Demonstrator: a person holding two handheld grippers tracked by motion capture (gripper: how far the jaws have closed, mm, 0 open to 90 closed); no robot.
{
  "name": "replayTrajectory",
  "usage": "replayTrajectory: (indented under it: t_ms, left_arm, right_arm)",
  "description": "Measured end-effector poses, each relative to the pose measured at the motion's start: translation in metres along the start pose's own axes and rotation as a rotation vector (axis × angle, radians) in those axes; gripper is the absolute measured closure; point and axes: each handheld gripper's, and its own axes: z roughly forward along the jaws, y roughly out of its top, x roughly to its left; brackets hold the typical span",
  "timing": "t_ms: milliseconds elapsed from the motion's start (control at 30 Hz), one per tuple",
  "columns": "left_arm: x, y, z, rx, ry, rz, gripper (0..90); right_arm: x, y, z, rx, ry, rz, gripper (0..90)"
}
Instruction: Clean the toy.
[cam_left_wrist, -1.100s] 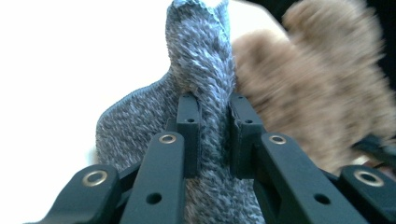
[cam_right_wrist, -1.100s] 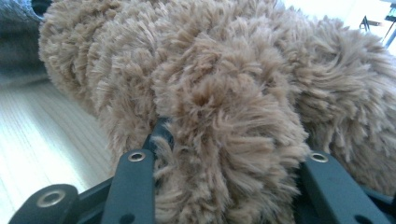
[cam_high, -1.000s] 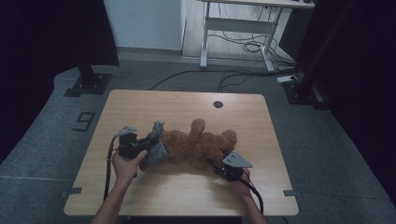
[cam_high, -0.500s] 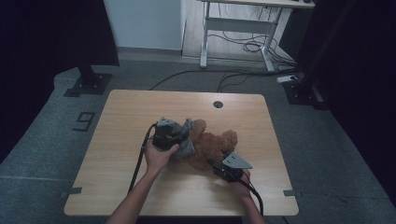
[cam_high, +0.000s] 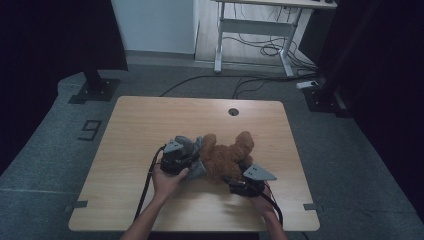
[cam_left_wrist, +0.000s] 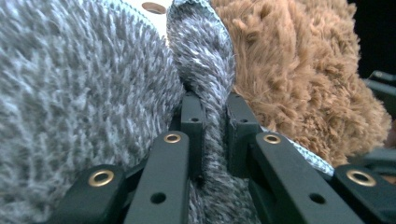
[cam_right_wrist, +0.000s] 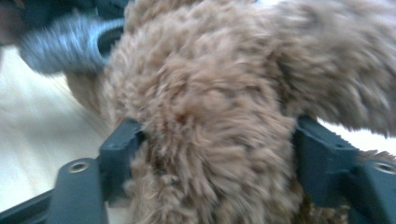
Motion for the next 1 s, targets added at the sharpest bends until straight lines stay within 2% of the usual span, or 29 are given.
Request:
replayTrajectory:
  t_ms: [133, 233, 300, 367, 433, 500, 567, 633, 700, 767, 867, 933, 1000]
  left_arm:
    - [-0.002, -0.007, -0.005, -0.013, -0.013, 0.003, 80.0]
    - [-0.002, -0.012, -0.009, -0.025, -0.022, 0.000, 79.9]
    - [-0.002, -0.014, -0.010, -0.031, -0.030, -0.005, 79.9]
    - [-0.002, -0.015, -0.011, -0.030, -0.032, -0.007, 79.9]
    - [-0.001, -0.015, -0.012, -0.031, -0.029, -0.006, 79.7]
    - [-0.001, -0.015, -0.013, -0.033, -0.041, -0.020, 79.5]
    - [-0.001, -0.011, -0.015, -0.027, -0.059, -0.042, 79.1]
    - [-0.004, -0.004, -0.018, -0.021, -0.068, -0.059, 79.2]
    - [-0.010, 0.008, -0.022, -0.028, -0.060, -0.040, 79.1]
    - [-0.016, 0.023, -0.029, -0.058, -0.055, -0.018, 79.1]
    - [-0.024, 0.051, -0.043, -0.134, -0.063, 0.000, 79.0]
    - [-0.034, 0.068, -0.046, -0.132, -0.074, 0.031, 79.0]
    - [-0.051, 0.080, -0.040, -0.124, -0.092, 0.060, 78.9]
  right_arm:
    - [-0.008, 0.006, -0.014, -0.030, 0.026, 0.085, 16.9]
    - [-0.012, 0.013, -0.013, -0.045, 0.038, 0.143, 13.5]
    - [-0.010, 0.014, -0.003, -0.005, 0.049, 0.163, 11.9]
    - [-0.006, 0.009, 0.014, 0.061, 0.090, 0.173, 8.7]
    - [-0.001, 0.003, 0.025, 0.073, 0.052, 0.155, 16.9]
    - [-0.001, 0.002, 0.026, 0.061, 0.033, 0.152, 27.3]
    - [0.000, 0.002, 0.023, 0.076, 0.022, 0.134, 34.9]
    - [0.001, 0.001, 0.021, 0.075, 0.024, 0.124, 38.5]
    - [0.000, -0.001, 0.020, 0.074, 0.020, 0.131, 40.4]
    - [-0.001, -0.001, 0.019, 0.076, 0.019, 0.140, 41.6]
    - [-0.001, 0.000, 0.019, 0.078, 0.017, 0.130, 41.7]
    - [0.000, 0.000, 0.019, 0.083, 0.019, 0.123, 41.8]
    - [0.000, 0.000, 0.019, 0.082, 0.019, 0.123, 42.0]
